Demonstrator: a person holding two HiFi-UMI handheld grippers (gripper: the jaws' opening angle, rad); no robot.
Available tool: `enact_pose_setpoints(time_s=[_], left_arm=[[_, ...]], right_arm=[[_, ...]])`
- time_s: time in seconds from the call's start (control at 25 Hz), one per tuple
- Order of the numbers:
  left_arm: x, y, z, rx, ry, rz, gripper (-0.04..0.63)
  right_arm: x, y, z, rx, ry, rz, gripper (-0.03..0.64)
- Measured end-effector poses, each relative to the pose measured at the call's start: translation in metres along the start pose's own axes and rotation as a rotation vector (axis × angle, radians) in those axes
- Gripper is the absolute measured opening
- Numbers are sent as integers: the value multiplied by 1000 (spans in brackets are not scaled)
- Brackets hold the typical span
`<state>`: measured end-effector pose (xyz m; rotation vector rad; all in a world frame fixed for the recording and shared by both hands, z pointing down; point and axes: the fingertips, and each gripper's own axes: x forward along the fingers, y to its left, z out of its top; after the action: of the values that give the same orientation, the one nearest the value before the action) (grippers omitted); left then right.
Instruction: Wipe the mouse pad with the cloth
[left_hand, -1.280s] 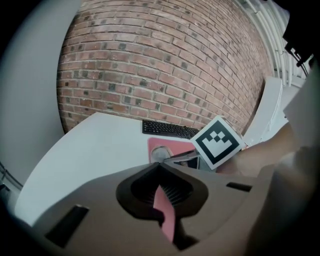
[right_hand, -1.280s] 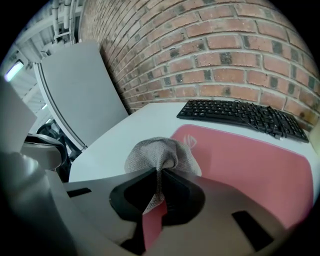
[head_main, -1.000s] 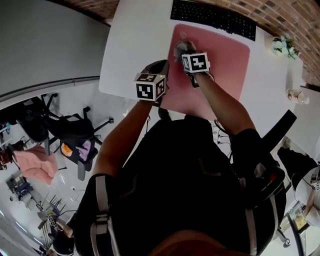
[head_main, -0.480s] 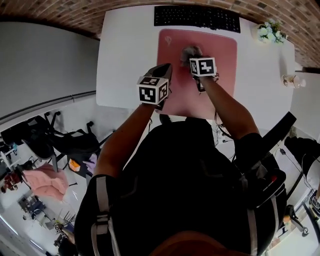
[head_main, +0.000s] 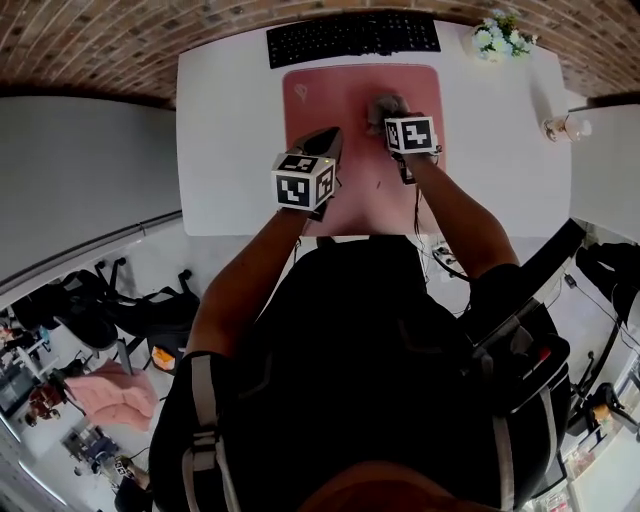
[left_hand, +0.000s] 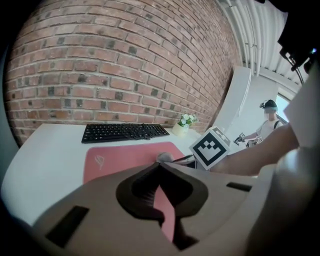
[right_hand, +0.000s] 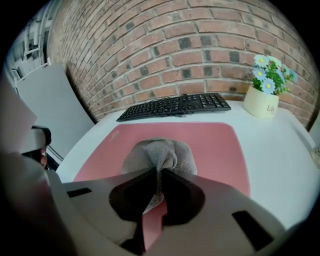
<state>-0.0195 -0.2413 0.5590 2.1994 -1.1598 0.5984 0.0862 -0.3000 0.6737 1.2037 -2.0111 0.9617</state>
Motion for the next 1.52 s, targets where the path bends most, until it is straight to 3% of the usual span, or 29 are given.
enact_pose_setpoints(time_s=[0.44,0.92,1.12,1.52], left_arm=[[25,-31,11,17,9,-25,0],[13,-23,13,28,-6,-56,0],[-1,-4,12,10,-27,-18,0],[-42,55,3,-79,-74,108,0]], right_arm=[[-30,-61,-16,56,-19,-38,34],[-67,-105,-19,128,-42,-180,34],[-67,-67,13,38,-88,-133,34],[-18,83,74,-141,-134,99,34]])
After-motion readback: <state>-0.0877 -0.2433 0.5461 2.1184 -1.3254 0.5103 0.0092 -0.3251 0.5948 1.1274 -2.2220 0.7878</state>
